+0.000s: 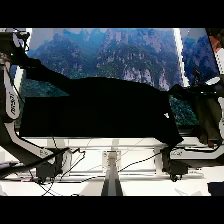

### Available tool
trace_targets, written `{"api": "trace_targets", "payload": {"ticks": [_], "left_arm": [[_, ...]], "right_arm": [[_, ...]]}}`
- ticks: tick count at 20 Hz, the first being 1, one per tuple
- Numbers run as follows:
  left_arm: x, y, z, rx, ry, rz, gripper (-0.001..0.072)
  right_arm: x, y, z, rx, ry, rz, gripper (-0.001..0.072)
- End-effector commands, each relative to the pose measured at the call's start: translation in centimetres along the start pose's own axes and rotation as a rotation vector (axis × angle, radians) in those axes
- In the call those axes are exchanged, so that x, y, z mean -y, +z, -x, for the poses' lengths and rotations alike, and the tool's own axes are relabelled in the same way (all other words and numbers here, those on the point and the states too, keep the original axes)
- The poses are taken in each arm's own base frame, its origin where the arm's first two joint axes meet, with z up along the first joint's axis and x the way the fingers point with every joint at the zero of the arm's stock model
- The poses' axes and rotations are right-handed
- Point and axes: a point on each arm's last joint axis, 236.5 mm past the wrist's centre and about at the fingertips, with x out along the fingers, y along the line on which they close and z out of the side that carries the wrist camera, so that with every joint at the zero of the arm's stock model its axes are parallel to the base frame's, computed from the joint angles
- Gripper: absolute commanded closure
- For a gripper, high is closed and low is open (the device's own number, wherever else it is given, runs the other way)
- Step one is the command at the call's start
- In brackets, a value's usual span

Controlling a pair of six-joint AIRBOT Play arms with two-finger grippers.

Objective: Fold the clothes and pants, and hang the long-sleeved shirts on hangers.

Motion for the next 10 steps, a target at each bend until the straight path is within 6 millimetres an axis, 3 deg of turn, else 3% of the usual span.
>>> {"api": "trace_targets", "payload": {"ticks": [1, 4, 6, 7, 8, 9, 10], "left_arm": [[0.1, -0.1, -0.4, -0.008, -0.003, -0.001, 0.0697], [0.7, -0.1, -0.8, -0.013, -0.017, -0.004, 0.0697], [0.8, 0.0, -0.8, -0.013, -0.017, -0.007, 0.0697], [0.8, 0.0, -0.8, -0.013, -0.017, -0.007, 0.0697], [0.8, 0.0, -0.8, -0.013, -0.017, -0.007, 0.0697], [0.8, 0.0, -0.8, -0.013, -0.016, -0.007, 0.0697], [0.7, 0.0, -0.6, -0.010, -0.015, -0.006, 0.0697]], "right_arm": [[-0.8, -0.3, -1.4, -0.055, 0.111, 0.051, 0.0200], [-2.5, -0.6, -2.7, -0.076, 0.139, 0.121, 0.0202], [-4.0, -0.9, -3.4, -0.093, 0.146, 0.211, 0.0276], [-4.7, -1.1, -3.8, -0.101, 0.149, 0.250, 0.0354], [-5.3, -1.1, -4.0, -0.103, 0.149, 0.283, 0.0596], [-5.7, -0.9, -4.1, -0.096, 0.144, 0.302, 0.0692], [-6.1, 0.0, -3.8, -0.066, 0.131, 0.329, 0.0691]]}}
